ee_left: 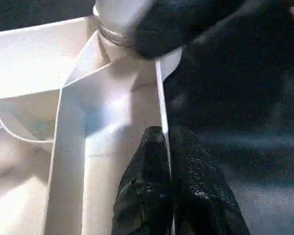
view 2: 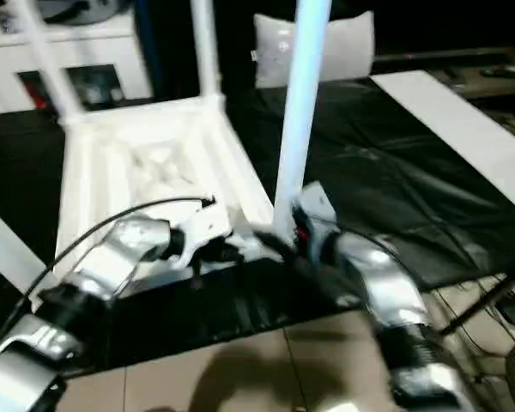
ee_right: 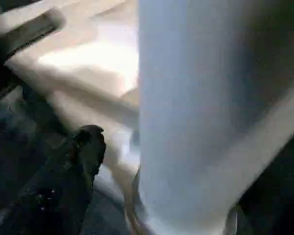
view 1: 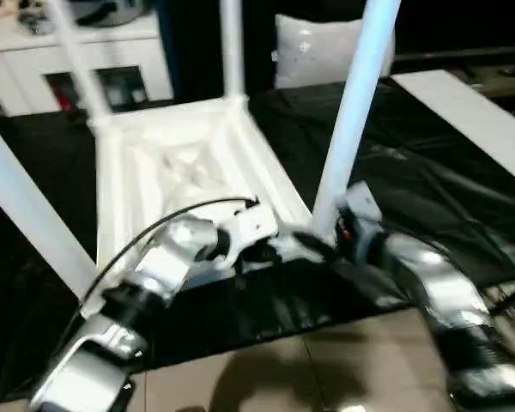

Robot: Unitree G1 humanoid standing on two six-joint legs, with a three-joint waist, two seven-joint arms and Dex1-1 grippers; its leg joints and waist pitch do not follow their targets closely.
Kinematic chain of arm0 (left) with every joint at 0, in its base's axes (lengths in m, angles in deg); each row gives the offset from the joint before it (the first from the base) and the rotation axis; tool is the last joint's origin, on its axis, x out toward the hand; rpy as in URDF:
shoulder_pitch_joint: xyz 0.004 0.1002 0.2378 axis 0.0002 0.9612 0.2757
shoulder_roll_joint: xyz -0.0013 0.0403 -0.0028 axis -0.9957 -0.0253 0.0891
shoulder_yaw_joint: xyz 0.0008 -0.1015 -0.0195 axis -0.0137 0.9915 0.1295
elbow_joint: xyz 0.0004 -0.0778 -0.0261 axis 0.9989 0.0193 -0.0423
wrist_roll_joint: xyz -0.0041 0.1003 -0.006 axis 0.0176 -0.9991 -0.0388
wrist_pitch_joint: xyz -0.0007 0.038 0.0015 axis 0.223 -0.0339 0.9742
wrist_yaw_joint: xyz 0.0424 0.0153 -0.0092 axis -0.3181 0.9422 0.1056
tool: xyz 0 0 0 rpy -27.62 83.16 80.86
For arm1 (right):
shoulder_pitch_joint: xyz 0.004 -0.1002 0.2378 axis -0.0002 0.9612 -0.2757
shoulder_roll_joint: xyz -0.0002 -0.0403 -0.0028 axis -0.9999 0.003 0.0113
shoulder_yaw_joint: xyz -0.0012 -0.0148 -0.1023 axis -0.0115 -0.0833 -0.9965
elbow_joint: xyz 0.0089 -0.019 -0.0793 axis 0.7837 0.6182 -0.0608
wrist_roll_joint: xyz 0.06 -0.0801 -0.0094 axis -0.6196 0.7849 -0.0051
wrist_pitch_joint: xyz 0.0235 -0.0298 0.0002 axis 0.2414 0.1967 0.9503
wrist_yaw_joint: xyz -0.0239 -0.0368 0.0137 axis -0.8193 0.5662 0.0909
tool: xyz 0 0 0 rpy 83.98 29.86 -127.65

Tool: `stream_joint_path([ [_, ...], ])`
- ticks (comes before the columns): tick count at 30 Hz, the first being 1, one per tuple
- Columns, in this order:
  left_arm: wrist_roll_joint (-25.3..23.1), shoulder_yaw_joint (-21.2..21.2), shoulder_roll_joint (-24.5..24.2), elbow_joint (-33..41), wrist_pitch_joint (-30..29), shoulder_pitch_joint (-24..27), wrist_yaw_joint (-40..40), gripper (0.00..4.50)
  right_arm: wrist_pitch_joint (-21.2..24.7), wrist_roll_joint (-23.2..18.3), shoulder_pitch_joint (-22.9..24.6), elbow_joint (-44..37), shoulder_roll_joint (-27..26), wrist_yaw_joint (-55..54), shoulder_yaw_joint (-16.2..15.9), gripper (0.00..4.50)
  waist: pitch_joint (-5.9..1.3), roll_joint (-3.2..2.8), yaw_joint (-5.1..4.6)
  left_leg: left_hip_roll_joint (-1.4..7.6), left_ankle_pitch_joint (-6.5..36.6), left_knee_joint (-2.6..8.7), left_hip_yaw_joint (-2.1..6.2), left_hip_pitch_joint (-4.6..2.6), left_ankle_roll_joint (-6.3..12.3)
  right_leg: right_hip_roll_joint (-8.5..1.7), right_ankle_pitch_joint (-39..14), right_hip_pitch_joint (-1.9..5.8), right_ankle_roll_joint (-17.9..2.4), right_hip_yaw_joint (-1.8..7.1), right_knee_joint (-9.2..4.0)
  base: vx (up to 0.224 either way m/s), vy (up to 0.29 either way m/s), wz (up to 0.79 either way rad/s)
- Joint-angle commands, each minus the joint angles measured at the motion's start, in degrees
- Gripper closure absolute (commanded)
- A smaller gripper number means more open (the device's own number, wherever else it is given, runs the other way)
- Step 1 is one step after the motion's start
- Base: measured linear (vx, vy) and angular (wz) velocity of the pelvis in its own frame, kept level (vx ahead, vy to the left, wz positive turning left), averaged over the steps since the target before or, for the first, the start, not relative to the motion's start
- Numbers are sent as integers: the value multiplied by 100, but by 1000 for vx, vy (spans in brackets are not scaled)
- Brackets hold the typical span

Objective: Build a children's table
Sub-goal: Rotate leg to tighten

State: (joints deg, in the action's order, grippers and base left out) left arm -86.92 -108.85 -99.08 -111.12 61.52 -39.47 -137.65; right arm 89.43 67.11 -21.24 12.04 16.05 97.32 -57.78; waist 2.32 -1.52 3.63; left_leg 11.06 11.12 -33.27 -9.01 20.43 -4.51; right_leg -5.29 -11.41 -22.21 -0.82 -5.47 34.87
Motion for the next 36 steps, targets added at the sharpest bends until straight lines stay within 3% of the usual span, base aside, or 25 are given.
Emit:
stream_joint_path([
  [1, 91, -227, -21, 131, 427, 16, -399, 450, -44, -141, 24, -249, 113, 389, -33, 10, -323, 54, -14, 197, 873, 346, -13, 15, 506, -316, -792, 318, -1211, 320, -450, 0, 0, 0],
  [6, 290, -413, -287, 217, 812, 78, -1144, 450, -222, -264, 174, -500, 694, 1301, -197, 10, -318, 63, 28, 204, 948, 345, -11, 9, 499, -317, -925, 313, -1223, 314, -444, 0, 0, 0],
  [9, 324, -597, -478, 270, 1053, 95, -1644, 450, -73, -576, 192, -632, 960, 2003, -250, 47, -321, 59, 102, 231, 816, 335, -21, 16, 602, -322, -685, 307, -1298, 320, -401, 0, 0, 0],
  [12, 348, -709, -596, 276, 1223, 78, -1998, 450, 71, -806, 148, -666, 1058, 2422, -318, 71, -316, 41, 138, 247, 916, 344, -28, -9, 532, -339, -865, 283, -1335, 318, -413, 0, 0, 0],
  [15, 357, -746, -620, 290, 1323, 57, -2107, 450, 91, -872, 118, -605, 1079, 2639, -387, 91, -314, 87, 140, 240, 945, 348, -25, 9, 492, -338, -904, 299, -1327, 314, -404, 0, 0, 0],
  [19, 400, -755, -608, 319, 1351, 47, -2133, 450, 112, -927, 95, -533, 1091, 2788, -470, 128, -313, 89, 130, 230, 914, 342, -31, 13, 461, -347, -1053, 297, -1270, 318, -425, 0, 0, 0],
  [20, 438, -757, -621, 355, 1337, 61, -2184, 450, 191, -996, 84, -542, 1083, 2892, -507, 134, -313, 125, 127, 231, 900, 343, -35, 17, 467, -344, -1065, 301, -1256, 315, -425, 0, 0, 0],
  [30, 475, -706, -649, 346, 1298, 116, -2218, 450, 433, -1153, 150, -633, 1096, 3102, -545, 219, -332, 79, 147, 235, 717, 320, -42, 10, 508, -340, -806, 295, -1326, 312, -387, 0, 0, 0],
  [36, 548, -644, -593, 310, 1184, 124, -2167, 450, 479, -1191, 240, -686, 1044, 3002, -538, 230, -330, 96, 147, 232, 755, 322, -46, 6, 470, -339, -909, 298, -1287, 314, -397, 0, 0, 0],
])
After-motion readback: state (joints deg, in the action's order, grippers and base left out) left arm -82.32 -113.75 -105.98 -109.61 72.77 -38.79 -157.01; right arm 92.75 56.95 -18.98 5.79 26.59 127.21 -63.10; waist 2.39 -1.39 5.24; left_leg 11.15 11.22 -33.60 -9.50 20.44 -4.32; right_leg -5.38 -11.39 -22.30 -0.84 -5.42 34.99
